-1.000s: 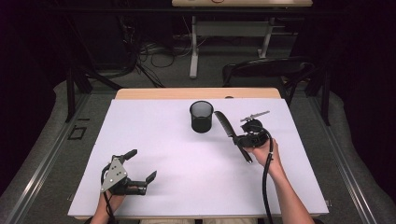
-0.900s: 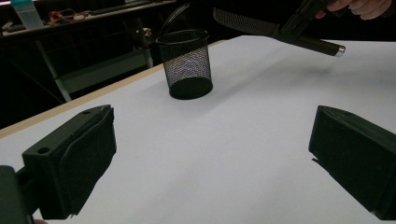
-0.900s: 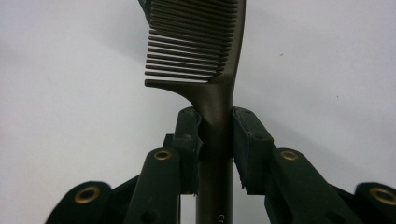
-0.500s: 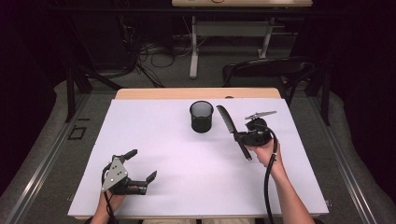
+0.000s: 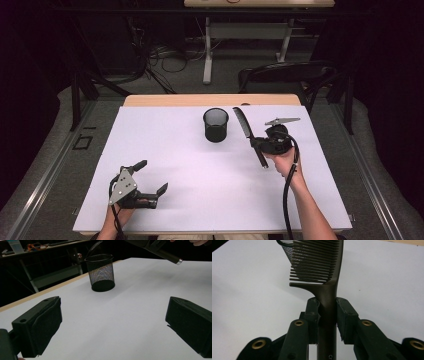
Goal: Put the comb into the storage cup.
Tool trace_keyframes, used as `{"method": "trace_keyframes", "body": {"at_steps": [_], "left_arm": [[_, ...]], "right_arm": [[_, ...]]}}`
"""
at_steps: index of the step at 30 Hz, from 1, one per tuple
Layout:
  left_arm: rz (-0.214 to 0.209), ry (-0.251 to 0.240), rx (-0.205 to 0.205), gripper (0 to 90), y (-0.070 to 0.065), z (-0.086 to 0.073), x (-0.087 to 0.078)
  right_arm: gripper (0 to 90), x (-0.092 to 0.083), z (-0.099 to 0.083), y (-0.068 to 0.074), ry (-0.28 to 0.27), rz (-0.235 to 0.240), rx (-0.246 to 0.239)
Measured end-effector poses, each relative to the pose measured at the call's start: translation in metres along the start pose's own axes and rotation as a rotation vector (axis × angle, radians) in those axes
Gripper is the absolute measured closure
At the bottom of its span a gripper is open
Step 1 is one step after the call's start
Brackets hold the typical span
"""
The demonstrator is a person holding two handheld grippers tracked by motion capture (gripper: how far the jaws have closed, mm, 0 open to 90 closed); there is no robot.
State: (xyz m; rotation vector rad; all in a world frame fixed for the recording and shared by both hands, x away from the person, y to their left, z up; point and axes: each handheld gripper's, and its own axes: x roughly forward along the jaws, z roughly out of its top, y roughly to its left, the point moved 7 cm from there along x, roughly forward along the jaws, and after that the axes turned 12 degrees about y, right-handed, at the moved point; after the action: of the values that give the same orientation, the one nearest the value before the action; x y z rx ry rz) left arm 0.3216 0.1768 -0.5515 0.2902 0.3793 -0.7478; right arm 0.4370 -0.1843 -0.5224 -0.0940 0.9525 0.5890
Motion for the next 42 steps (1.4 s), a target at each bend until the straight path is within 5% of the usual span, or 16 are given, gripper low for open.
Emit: {"method": "trace_keyframes", "body": {"at_steps": [42], "left_arm": [[0.007,0.005,-0.001,0.6,0.001,-0.001,-0.001]], "right_arm": [[73.0,-0.019,0.028,0.010,-0.218,0.017,-0.065]]}}
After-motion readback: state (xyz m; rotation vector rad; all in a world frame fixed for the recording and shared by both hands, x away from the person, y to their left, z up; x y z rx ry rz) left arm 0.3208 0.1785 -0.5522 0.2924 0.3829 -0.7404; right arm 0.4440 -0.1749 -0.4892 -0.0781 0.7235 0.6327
